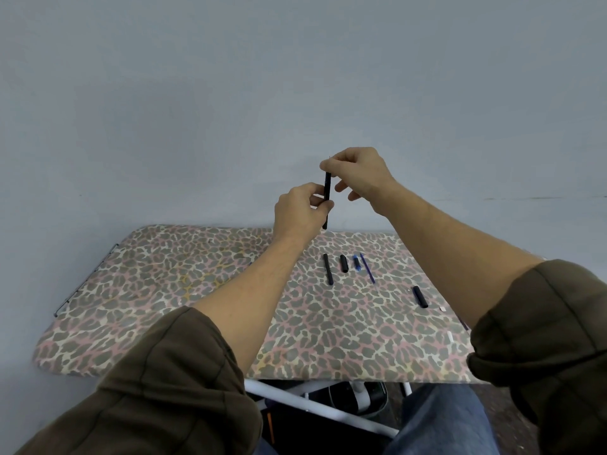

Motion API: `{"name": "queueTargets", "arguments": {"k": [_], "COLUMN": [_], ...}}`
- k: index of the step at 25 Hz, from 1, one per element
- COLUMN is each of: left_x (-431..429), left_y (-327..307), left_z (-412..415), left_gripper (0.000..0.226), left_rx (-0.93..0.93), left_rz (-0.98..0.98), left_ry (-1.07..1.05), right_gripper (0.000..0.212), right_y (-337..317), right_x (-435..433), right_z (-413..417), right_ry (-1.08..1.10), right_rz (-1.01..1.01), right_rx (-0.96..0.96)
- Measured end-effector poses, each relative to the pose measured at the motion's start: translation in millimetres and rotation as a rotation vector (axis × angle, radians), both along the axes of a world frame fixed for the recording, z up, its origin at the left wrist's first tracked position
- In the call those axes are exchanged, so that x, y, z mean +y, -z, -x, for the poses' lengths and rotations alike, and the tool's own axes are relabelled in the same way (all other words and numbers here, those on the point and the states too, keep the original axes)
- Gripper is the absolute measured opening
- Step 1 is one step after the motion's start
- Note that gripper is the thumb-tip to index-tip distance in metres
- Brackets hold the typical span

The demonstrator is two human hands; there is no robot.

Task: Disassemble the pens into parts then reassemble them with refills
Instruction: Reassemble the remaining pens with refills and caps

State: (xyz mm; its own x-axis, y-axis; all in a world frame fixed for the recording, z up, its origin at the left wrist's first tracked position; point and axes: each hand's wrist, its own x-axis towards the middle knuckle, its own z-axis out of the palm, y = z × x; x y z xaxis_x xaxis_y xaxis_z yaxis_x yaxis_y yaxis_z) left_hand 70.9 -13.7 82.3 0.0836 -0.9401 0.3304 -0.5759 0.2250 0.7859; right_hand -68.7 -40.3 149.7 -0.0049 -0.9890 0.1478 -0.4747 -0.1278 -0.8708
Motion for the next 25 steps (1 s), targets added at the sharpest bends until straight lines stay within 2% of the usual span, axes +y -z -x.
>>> {"name": "queueTargets", "arguments": {"k": [3, 6, 11, 14, 17, 19, 20, 22, 25], "left_x": [-1, -2, -5, -5, -3, -2, -2, -2, -4], "left_y": [-1, 0, -4, -3, 1, 8, 13, 20, 29], "left_z": [1, 3, 12, 19, 25, 32, 38, 51, 71], "left_gripper": [0.021, 0.02, 0.018, 0.019, 0.03, 0.046, 0.051, 0.055, 0.056], "left_rx": [-0.006, 0.008, 0.005, 0.005, 0.071, 0.092, 0.086, 0.076, 0.059], "left_rz": [0.003, 0.006, 0.003, 0.007, 0.011, 0.004, 0.004, 0.006, -0.011], "left_ry": [0.001, 0.004, 0.004, 0.0, 0.001, 0.025, 0.041, 0.078, 0.128], "right_gripper": [0.013, 0.016, 0.017, 0.022, 0.042, 0.037, 0.03, 0.019, 0.014], "right_y": [-1, 0, 0, -1, 3, 14, 22, 41, 72], "right_x": [-1, -1, -1, 3, 12, 9, 6, 0, 5], "right_z": [0, -1, 0, 9, 30, 50, 62, 85, 114], "right_ry": [-0.034, 0.021, 0.129, 0.089, 0.012, 0.091, 0.153, 0.228, 0.169], "right_rz": [-0.006, 0.026, 0.051, 0.014, -0.089, -0.139, -0.168, -0.27, -0.456], "right_rx": [0.05, 0.107, 0.13, 0.083, -0.047, -0.067, -0.019, 0.212, 0.603]}}
